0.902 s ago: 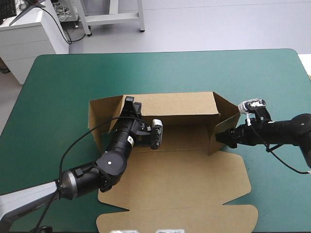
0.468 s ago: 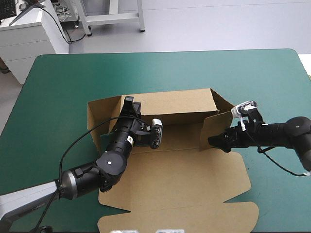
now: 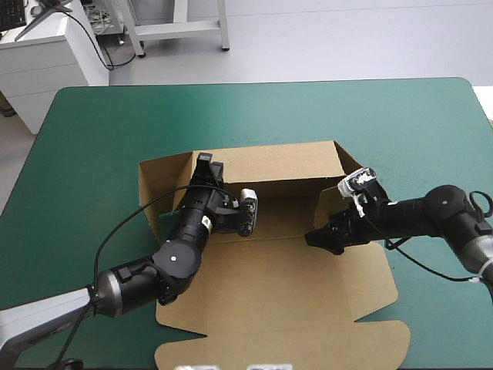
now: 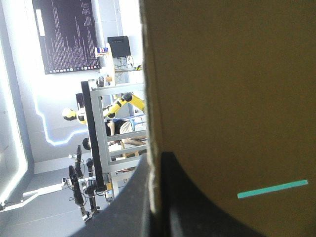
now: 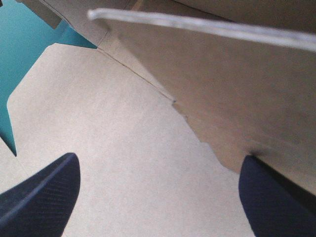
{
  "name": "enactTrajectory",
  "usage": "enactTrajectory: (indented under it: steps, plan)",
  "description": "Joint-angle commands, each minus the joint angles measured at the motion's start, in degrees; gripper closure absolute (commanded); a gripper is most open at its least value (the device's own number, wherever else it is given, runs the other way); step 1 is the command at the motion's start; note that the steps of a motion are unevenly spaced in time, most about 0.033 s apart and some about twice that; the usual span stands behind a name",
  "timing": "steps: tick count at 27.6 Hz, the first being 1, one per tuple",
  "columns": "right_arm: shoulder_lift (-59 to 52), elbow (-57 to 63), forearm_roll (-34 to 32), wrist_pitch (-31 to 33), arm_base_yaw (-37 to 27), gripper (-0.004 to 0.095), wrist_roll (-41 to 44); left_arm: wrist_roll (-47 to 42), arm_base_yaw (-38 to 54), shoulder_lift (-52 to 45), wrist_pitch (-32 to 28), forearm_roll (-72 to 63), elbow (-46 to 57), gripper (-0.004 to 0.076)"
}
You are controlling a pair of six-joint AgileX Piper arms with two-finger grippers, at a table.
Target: Fold the box
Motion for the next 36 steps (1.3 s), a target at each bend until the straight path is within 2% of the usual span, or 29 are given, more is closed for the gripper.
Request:
enactTrajectory:
  steps: [1,4,9,15,18,24,30,31,33,36]
  plan:
    - [-1.9,-1.4,4.4,3.9,0.3,0.0112,0.4,-0.4,-0.1,-1.5,0.6,2.9,-1.4,0.0732]
    - [-3.3,-1.5,5.7,5.6,0.3,0.0124,2.0,-0.4,-0.1,-1.5,0.6,2.9,-1.4,0.0732]
    - [-5.9,-4.2,5.5,7.8,0.3,0.0216,6.7,-0.4,-0.1,-1.5,0.6,2.9,-1.4,0.0732]
    - [-7.5,-15.5,2.3,7.5,0.2,0.0216,14.1,-0.4,-0.1,-1.5,0.7,2.9,-1.4,0.0732]
    - [-7.5,-23.2,-2.9,5.6,0.1,0.0216,20.4,-0.4,-0.1,-1.5,0.5,2.9,-1.4,0.0732]
    - [-7.2,-35.8,-18.1,0.9,0.1,0.0216,33.0,-0.8,-0.1,-1.5,0.5,2.9,-1.4,0.0732]
    - [-1.4,-44.3,-30.2,0.3,0.1,0.0204,43.4,-1.0,-0.1,-1.5,0.5,2.9,-1.4,0.0732]
    - [1.4,-46.7,-35.8,0.5,0.1,0.0204,48.1,-1.0,-0.1,-1.5,0.5,2.9,-1.4,0.0732]
    - [6.0,-50.8,-40.5,3.2,-1.3,0.018,52.1,-1.0,-0.1,-1.5,0.5,2.9,-1.4,0.0732]
    - [11.6,-55.1,-40.3,8.3,-4.3,0.0131,53.2,-1.0,-0.1,-1.5,0.5,2.9,-1.4,0.0732]
